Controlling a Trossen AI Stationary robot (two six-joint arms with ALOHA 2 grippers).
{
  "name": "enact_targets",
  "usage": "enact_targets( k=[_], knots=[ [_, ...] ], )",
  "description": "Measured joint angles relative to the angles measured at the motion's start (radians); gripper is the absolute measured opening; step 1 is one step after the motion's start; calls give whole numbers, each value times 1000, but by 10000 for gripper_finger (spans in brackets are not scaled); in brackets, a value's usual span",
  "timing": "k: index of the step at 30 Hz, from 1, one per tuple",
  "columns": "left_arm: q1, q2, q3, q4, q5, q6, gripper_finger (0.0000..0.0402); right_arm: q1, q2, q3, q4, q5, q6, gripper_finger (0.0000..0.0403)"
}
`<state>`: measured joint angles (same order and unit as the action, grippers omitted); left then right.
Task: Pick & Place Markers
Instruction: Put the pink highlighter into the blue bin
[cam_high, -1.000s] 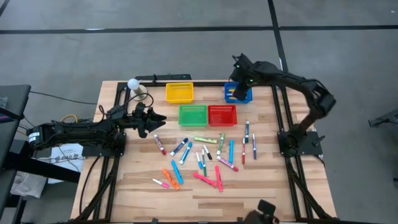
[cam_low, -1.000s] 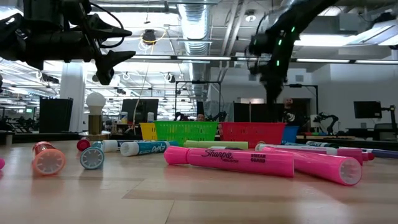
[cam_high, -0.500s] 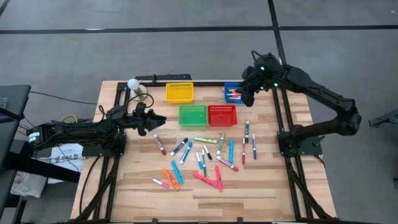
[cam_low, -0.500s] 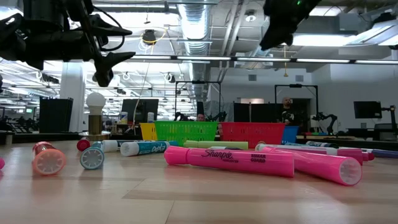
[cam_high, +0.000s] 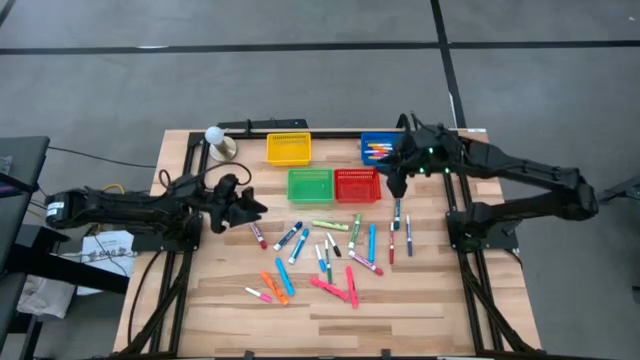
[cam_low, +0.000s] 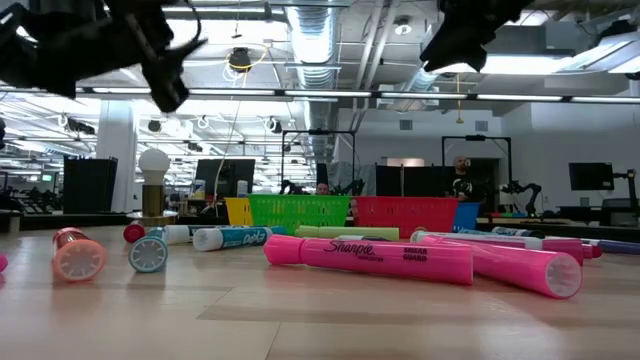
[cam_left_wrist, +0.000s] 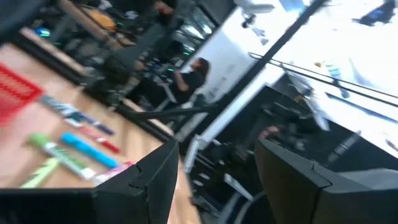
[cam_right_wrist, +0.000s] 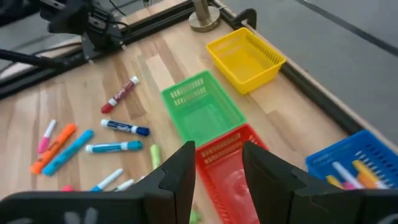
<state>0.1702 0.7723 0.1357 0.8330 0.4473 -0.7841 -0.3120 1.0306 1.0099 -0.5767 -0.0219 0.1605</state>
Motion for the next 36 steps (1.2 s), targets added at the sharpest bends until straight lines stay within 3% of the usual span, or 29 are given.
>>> enact_targets(
  k=[10, 22, 29, 36],
  knots=[
    [-183, 0, 72, -35, -32, 53, 210, 68, -180, -176, 76, 57, 134, 121],
    [-417, 0, 269, -490, -253, 90, 210, 70, -460, -371, 160, 82, 231, 121],
    [-588, 1, 318, -633, -430, -192, 210, 70, -561, -440, 192, 77, 243, 122],
    [-811, 85, 318, -651, -726, -481, 210, 70, -623, -501, 200, 69, 243, 121]
  ],
)
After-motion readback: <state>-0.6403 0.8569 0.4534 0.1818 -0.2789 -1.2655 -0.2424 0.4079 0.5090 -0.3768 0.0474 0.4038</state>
